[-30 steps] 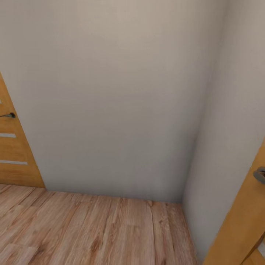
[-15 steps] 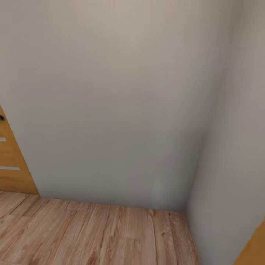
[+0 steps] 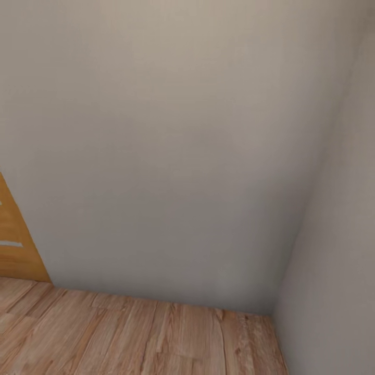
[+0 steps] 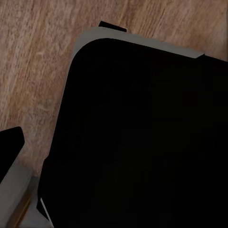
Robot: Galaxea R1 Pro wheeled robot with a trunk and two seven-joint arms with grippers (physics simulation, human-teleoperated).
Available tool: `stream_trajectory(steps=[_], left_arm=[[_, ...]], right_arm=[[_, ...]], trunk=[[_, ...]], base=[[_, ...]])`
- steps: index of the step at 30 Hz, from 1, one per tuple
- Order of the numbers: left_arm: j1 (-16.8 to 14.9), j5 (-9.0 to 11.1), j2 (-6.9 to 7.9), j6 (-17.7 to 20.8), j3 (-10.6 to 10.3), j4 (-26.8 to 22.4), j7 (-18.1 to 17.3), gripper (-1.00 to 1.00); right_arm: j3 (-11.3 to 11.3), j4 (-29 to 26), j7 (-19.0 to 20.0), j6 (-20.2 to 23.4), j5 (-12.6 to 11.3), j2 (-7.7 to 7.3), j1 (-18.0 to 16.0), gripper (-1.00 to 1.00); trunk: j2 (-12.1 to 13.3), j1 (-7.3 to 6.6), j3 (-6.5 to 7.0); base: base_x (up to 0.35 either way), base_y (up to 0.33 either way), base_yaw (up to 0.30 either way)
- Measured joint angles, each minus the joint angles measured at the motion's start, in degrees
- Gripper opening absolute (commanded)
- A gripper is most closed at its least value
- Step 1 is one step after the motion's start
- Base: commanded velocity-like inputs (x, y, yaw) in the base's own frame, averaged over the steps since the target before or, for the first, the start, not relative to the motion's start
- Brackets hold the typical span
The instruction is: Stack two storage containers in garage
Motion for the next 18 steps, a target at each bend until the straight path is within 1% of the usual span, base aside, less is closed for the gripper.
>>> stream_trajectory(steps=[18], left_arm=[[0.0,-0.1,0.00,0.0,0.1,0.0,0.0,1.00]], right_arm=[[0.0,0.0,0.0,0.0,0.1,-0.03,0.0,1.00]], trunk=[[0.0,0.02,0.00]], base=[[0.008,0.000,0.265]])
